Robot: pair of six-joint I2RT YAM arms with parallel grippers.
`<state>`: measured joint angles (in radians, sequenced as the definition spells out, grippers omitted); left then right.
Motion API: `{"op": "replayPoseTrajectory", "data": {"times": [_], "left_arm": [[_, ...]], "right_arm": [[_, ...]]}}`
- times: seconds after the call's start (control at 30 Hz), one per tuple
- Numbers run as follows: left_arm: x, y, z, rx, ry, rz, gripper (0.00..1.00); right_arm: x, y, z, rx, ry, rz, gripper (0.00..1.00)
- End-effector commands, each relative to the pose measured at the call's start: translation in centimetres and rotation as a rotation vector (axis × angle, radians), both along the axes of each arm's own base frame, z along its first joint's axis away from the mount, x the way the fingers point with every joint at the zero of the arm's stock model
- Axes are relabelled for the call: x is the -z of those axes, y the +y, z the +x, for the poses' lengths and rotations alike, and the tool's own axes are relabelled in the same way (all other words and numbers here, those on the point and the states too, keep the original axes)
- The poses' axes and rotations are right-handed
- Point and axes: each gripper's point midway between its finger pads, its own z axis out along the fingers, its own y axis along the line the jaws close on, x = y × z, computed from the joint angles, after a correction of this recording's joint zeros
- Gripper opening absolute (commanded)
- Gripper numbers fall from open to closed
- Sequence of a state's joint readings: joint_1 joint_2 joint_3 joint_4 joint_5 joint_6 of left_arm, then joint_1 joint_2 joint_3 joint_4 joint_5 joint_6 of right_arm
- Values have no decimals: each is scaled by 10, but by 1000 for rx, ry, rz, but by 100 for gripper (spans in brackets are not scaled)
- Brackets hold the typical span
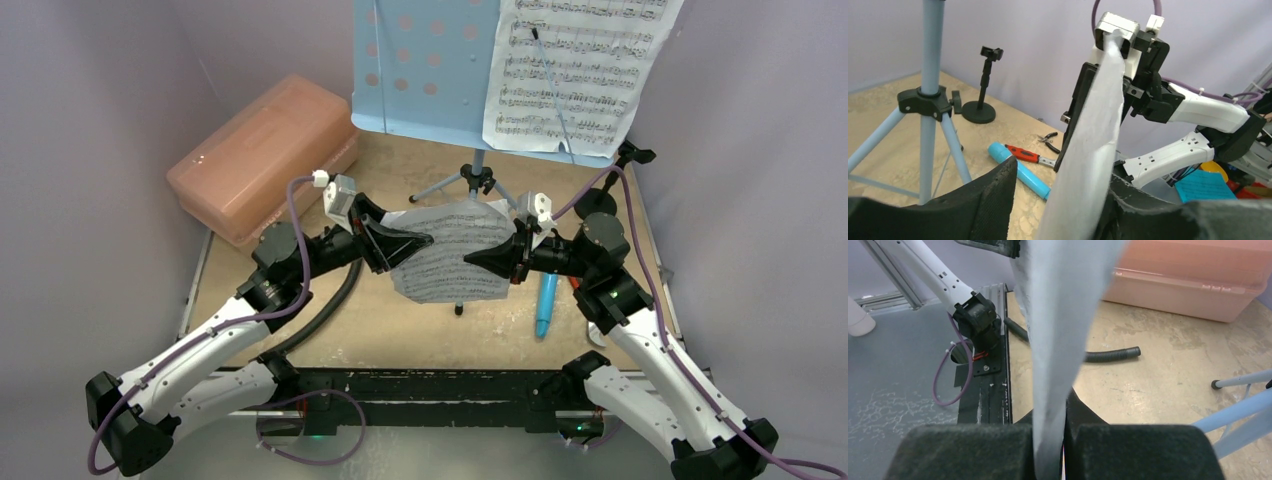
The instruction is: Set up the instrument practice props
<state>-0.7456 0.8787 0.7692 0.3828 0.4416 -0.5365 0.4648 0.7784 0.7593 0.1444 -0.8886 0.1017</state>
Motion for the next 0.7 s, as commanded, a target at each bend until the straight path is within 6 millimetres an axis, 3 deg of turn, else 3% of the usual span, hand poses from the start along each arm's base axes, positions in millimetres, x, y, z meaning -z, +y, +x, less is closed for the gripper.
{"op": "replayPoseTrajectory", "data": {"times": [0.0,0.17,0.47,0.67], "left_arm": [[6,14,14,-116,-13,6,55],[22,24,24,-204,33,42,75],[54,46,49,-396,167,152,99],[95,58,58,-484,286,266,100]], "right_arm": [[-18,-1,-4,-8,-44,11,0],[-13,-1,-5,-14,-32,-3,0],[-1,-4,5,50,21,-22,0],[12,-11,27,196,96,-47,0]]}}
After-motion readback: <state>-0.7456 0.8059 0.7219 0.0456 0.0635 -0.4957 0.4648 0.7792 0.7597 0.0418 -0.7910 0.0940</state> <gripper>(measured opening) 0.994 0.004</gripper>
